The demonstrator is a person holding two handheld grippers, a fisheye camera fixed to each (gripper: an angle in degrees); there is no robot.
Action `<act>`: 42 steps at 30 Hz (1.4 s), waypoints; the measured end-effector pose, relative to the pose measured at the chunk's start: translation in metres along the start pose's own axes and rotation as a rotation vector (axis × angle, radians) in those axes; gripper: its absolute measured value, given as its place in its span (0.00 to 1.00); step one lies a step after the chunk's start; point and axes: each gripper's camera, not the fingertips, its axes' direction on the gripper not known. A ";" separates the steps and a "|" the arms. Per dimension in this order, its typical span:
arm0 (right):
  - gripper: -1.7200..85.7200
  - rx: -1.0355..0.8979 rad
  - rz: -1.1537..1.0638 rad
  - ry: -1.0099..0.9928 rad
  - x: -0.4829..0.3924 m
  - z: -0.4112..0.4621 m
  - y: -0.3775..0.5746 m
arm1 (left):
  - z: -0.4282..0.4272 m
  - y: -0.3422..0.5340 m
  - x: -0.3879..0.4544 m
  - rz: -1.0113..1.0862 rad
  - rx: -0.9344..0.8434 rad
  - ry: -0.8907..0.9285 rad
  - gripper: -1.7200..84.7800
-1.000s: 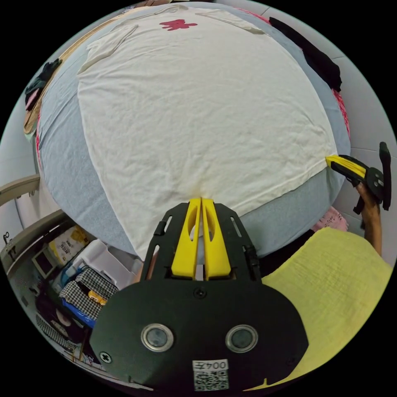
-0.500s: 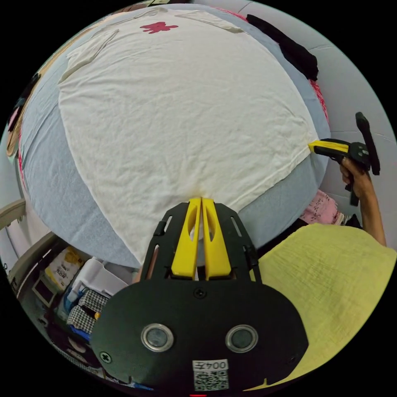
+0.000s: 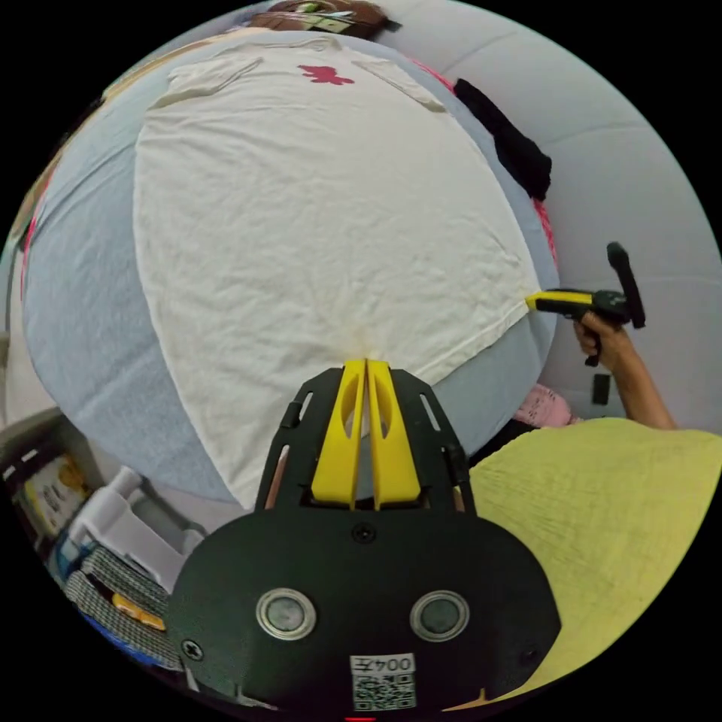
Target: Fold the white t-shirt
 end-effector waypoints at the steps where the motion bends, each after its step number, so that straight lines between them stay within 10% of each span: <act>1: 0.08 0.035 -0.007 -0.051 0.015 -0.003 0.009 | -0.001 0.004 -0.006 -0.016 0.003 0.026 0.05; 14: 0.17 0.477 0.256 -0.737 0.233 -0.005 0.129 | -0.060 0.163 -0.148 -0.127 0.363 0.148 0.15; 42: 0.16 0.403 0.235 -0.946 0.394 0.034 0.205 | -0.035 0.251 -0.236 -0.231 0.379 0.369 0.12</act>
